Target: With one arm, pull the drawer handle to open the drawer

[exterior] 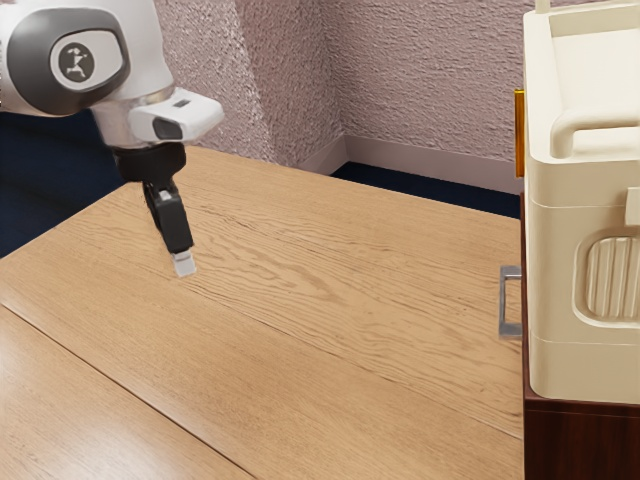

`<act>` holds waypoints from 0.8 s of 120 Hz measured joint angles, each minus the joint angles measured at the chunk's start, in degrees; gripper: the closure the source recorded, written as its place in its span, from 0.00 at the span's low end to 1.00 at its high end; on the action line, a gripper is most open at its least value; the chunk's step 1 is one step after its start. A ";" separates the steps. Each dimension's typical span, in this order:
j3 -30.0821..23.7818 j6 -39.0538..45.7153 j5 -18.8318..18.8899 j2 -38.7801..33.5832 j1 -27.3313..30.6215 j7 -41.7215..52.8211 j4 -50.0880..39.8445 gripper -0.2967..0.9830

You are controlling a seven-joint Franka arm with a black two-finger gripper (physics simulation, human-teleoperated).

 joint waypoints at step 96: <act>-8.91 29.37 -5.23 12.04 -1.73 63.09 3.04 0.23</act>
